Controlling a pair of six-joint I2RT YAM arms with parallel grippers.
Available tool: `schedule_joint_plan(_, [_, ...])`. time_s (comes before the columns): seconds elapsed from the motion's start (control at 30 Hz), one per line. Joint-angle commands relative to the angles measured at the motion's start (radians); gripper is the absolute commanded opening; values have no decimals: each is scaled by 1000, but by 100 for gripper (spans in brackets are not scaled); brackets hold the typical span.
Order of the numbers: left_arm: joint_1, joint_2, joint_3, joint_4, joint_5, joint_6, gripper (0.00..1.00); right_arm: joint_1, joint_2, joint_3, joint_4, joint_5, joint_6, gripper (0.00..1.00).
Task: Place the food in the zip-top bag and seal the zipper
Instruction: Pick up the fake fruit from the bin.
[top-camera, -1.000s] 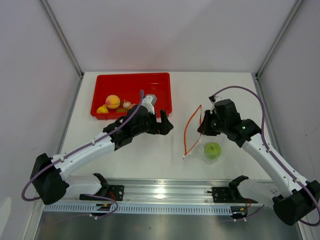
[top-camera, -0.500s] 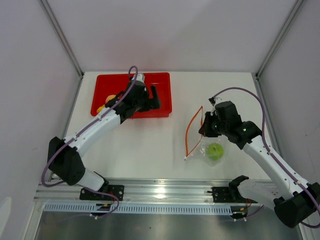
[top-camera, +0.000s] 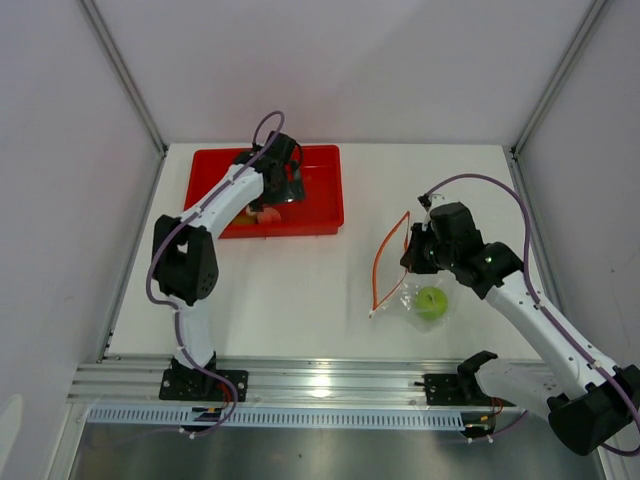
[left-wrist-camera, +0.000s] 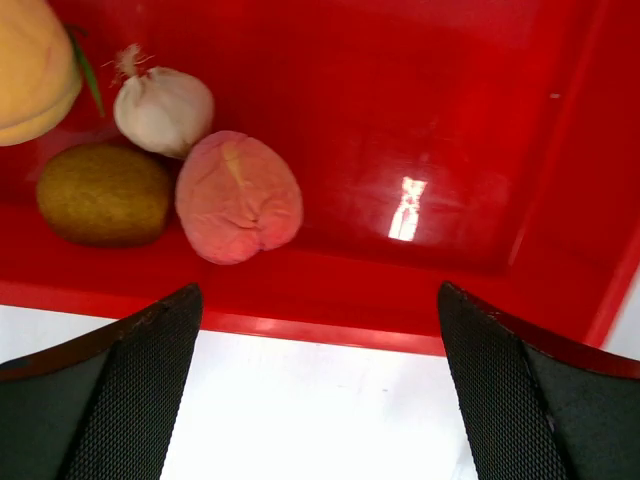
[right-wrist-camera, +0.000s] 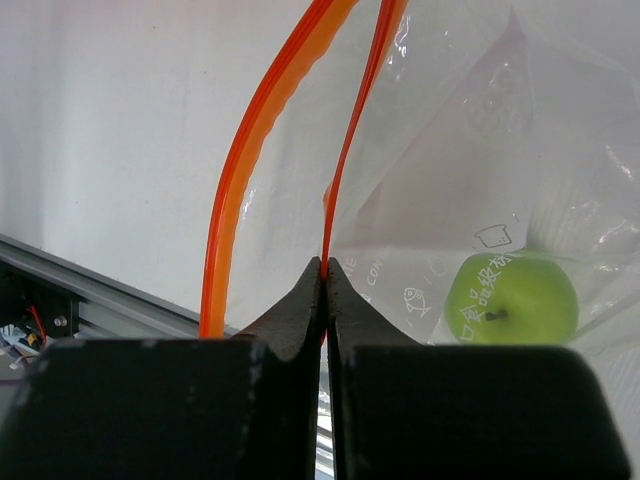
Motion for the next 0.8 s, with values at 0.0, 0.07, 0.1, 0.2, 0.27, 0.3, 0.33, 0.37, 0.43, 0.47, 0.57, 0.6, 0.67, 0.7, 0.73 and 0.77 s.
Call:
schedule_joint_plan(0.0, [25,4,46,-43,-38,16,99,4,-4,-13,22,21,-18,0])
schedule_joint_plan(0.07, [43,30,65,-69,-48,7,99,4,-4,-16,22,18,-19,0])
schedule_joint_plan(0.1, [49,40,69,-78,-49,2,99,4,-4,-17,20,16,-16,0])
schedule_joint_plan(0.2, [62,68,77,-104,-52,-7,99,6,-7,-22,23,13,-16,0])
schedule_joint_plan(0.27, [65,89,83,-115,-61,-17,100,6,-8,-24,26,11,-13,0])
schedule_joint_plan(0.3, [66,99,89,-128,-63,-19,100,4,-7,-24,28,10,-15,0])
schedule_joint_plan(0.33, [66,109,106,-136,-63,-27,100,4,-7,-24,28,7,-12,0])
schedule_joint_plan(0.37, [66,120,115,-147,-63,-31,100,4,-7,-24,29,5,-12,0])
schedule_joint_plan(0.43, [66,155,149,-173,-66,-47,99,4,-8,-22,29,4,-13,0])
schedule_joint_plan(0.47, [68,168,158,-179,-64,-48,99,4,-8,-21,28,4,-13,0])
schedule_joint_plan(0.57, [75,201,189,-191,-55,-51,100,4,-13,-21,25,7,-16,0])
schedule_joint_plan(0.6, [79,206,189,-190,-45,-53,100,6,-13,-21,23,10,-18,0])
schedule_joint_plan(0.67, [89,220,195,-188,-31,-59,99,6,-15,-24,20,13,-19,0])
schedule_joint_plan(0.7, [94,223,195,-193,-20,-64,100,4,-16,-24,19,14,-19,0])
schedule_joint_plan(0.73, [97,232,195,-195,-17,-73,99,4,-16,-24,20,15,-19,0])
schedule_joint_plan(0.77, [105,235,195,-202,-14,-76,99,4,-16,-24,19,15,-19,0])
